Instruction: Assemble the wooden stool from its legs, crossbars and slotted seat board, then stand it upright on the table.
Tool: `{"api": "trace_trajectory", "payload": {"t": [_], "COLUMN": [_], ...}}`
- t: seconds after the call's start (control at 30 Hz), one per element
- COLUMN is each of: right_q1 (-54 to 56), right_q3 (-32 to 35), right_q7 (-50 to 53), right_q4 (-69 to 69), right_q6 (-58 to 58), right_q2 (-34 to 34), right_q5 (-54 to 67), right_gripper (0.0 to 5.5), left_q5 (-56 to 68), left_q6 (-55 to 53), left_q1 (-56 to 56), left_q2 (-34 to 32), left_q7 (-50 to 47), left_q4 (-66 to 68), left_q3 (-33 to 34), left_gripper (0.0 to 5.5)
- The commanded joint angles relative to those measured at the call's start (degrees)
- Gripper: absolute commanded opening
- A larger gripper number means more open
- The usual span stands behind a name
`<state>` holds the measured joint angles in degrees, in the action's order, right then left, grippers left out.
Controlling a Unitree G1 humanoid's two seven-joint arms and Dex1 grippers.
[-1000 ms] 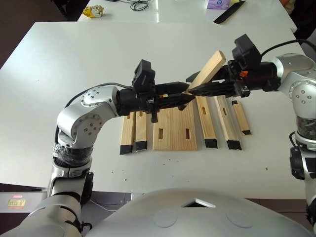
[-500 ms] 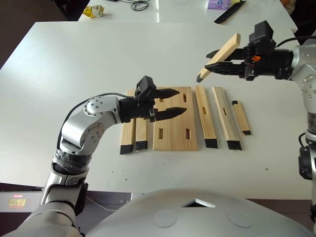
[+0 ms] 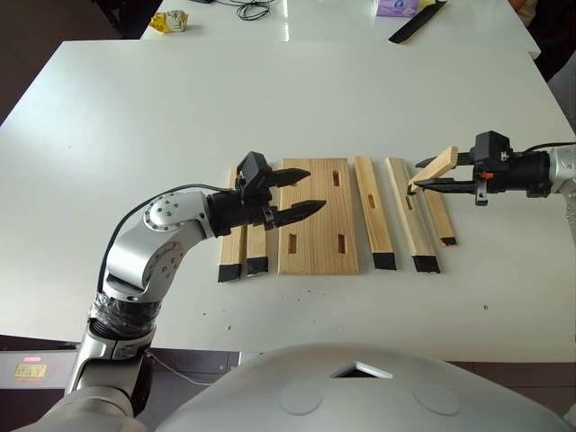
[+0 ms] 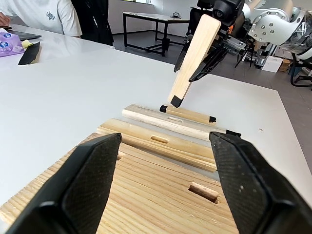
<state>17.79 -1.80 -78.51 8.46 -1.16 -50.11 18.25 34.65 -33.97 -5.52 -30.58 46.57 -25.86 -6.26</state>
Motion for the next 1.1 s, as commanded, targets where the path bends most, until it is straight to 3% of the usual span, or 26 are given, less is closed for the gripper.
{"api": "trace_trajectory", "payload": {"t": [0.03,0.23,1.1], "right_q1": [0.40,-1.96,-10.19], "right_q3": [-0.61,-1.18,-1.71], "right_q7": [-0.29,-1.23,0.39], "right_q4": [2.80,6.01,5.54], "right_q6": [5.99,12.26,17.02], "right_q2": [1.17,0.95,1.40], "right_q5": [-2.41,-4.47,-4.82], "right_gripper": [1.31,1.31,1.31], "left_q5": [0.24,0.44,2.34], "left_q6": [0.16,-0.15,-2.42], "left_q1": [0.39,1.12,0.42], "left_q2": [0.53,0.68,-0.65], "left_q7": [-0.94,-1.36,-0.88], "left_q4": [-0.87,-1.43,-2.13], "left_q3": [0.57,0.98,2.14], "left_gripper": [3.32,3.32,3.32]}}
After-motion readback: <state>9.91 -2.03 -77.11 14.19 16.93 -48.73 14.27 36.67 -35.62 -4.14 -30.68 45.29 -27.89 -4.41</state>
